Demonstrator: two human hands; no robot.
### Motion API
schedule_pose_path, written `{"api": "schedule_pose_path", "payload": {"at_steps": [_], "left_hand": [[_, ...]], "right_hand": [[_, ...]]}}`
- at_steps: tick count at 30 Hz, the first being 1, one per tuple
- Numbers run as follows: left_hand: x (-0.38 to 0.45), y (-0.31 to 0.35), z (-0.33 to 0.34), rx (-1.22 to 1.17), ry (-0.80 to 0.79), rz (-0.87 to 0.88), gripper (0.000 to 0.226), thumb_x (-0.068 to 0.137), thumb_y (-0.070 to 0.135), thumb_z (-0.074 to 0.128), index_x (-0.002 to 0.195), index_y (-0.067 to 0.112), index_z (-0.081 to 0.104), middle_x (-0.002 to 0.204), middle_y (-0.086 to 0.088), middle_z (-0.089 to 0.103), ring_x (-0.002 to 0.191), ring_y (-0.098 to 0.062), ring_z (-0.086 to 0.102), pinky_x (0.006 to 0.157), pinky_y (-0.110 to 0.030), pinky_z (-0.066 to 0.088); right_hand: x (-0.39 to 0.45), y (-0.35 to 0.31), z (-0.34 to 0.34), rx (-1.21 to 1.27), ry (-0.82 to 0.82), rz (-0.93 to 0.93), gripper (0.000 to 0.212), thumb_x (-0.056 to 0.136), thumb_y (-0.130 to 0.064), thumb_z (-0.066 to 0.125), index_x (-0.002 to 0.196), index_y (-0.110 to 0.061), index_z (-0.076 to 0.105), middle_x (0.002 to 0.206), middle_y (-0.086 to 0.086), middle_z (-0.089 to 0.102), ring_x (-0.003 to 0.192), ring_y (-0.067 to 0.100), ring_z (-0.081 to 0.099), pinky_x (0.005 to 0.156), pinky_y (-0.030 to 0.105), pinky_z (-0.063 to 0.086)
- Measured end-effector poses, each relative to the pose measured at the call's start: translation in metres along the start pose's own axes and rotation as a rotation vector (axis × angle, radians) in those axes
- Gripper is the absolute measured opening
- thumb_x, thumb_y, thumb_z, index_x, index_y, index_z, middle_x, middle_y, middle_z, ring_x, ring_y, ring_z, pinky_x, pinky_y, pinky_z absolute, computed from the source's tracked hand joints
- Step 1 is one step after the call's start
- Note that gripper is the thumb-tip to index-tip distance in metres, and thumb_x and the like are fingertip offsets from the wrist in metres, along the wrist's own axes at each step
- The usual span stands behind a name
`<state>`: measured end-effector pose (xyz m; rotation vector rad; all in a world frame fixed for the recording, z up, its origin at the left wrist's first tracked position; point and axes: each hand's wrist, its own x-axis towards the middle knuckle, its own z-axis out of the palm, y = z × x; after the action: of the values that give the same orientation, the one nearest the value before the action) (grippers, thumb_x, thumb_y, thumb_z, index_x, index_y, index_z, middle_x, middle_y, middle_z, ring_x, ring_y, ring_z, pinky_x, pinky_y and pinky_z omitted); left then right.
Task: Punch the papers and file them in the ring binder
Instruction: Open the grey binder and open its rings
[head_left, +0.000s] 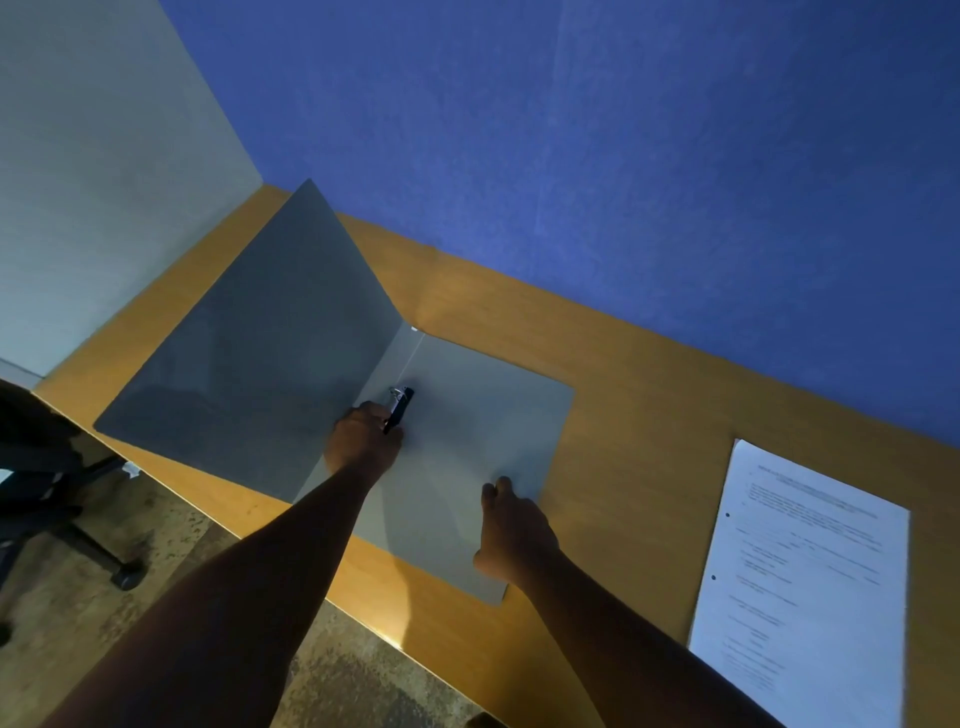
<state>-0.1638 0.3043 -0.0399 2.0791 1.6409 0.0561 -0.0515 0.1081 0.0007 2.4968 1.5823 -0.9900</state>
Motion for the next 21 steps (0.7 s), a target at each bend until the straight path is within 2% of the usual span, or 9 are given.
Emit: {"api": "schedule_pose_path", "payload": {"at_steps": [5,11,16,21], "left_hand": [[0.005,-0.002,0.001,0.057,-0.033,0.015,0.035,0.085,0.033,0.072,0.116,0.021,0.062,0.112,-0.004,0.068,0.108,-0.026,0.063,0.088,-0.039,0.054],[0.012,0.001,-0.002,0.136,-0.045,0.018,0.026,0.089,0.027,0.068,0.113,0.024,0.061,0.119,-0.003,0.065,0.114,-0.026,0.060,0.088,-0.035,0.049],[0.013,0.006,-0.005,0.187,-0.031,0.078,0.026,0.090,0.027,0.064,0.115,0.021,0.059,0.120,-0.006,0.064,0.112,-0.028,0.062,0.087,-0.031,0.047],[0.016,0.011,-0.005,-0.035,-0.073,-0.049,0.028,0.088,0.022,0.064,0.115,0.020,0.069,0.121,-0.005,0.069,0.114,-0.026,0.064,0.093,-0.031,0.050]], "right_hand": [[0.000,0.000,0.002,0.014,0.003,-0.006,0.048,0.080,-0.015,0.069,0.121,-0.007,0.045,0.126,0.012,0.041,0.104,0.027,0.058,0.077,0.031,0.049],[0.001,0.002,0.000,0.023,-0.006,-0.006,0.051,0.080,-0.016,0.068,0.124,-0.006,0.043,0.130,0.012,0.038,0.106,0.028,0.057,0.076,0.030,0.047],[0.002,0.002,0.001,0.020,-0.007,-0.003,0.056,0.080,-0.018,0.070,0.128,-0.005,0.042,0.133,0.012,0.037,0.109,0.029,0.057,0.079,0.030,0.048],[0.003,0.003,0.001,0.018,-0.010,-0.008,0.055,0.080,-0.019,0.070,0.126,-0.006,0.043,0.132,0.012,0.038,0.108,0.028,0.057,0.078,0.031,0.048]]}}
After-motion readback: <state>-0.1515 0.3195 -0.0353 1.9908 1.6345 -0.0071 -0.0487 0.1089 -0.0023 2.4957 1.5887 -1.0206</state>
